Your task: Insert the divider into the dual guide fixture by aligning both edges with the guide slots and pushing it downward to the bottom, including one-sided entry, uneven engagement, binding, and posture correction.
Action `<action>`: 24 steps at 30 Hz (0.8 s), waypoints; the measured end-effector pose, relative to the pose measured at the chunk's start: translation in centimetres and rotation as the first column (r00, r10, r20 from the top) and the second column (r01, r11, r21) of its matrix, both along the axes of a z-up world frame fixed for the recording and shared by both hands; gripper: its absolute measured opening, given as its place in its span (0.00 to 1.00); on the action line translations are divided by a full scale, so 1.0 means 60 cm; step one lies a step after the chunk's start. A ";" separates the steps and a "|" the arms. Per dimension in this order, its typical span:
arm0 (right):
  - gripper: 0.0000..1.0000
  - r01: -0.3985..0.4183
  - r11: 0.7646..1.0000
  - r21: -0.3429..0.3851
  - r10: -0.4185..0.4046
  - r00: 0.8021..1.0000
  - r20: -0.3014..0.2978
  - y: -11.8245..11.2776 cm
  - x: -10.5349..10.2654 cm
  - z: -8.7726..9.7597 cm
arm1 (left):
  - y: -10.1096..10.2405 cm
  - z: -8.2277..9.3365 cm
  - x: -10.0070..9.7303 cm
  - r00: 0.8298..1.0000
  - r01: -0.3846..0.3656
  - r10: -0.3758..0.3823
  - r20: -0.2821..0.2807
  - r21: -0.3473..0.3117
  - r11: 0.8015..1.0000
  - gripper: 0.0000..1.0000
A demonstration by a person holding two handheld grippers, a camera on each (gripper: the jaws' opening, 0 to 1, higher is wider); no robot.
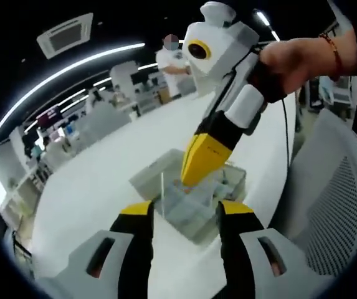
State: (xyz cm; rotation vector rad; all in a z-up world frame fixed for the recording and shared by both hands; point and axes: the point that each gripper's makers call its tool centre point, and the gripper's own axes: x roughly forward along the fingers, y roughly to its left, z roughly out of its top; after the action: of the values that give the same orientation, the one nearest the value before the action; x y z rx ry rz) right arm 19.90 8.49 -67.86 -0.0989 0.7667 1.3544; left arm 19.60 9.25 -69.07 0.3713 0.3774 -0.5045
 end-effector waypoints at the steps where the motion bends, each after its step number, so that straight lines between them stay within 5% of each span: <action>1: 0.00 -0.011 1.000 -0.009 0.011 1.000 0.026 -0.001 0.003 -0.001 | 0.002 -0.001 0.000 1.000 -0.004 0.004 -0.003 -0.006 1.000 0.41; 11: 0.00 -0.066 0.996 -0.061 0.071 0.994 0.084 0.009 0.018 -0.004 | 0.015 0.003 0.003 0.998 -0.048 0.045 -0.033 -0.100 0.994 0.43; 24: 0.00 -0.132 0.980 -0.146 0.153 0.977 0.147 0.012 0.040 -0.017 | 0.027 -0.008 0.012 0.996 -0.078 0.071 -0.049 -0.145 0.986 0.48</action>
State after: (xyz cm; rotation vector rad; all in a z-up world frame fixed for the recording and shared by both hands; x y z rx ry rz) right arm 22.32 9.21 -68.91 -0.3706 0.7281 1.4109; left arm 20.32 10.88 -69.52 0.2037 0.3925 -0.4644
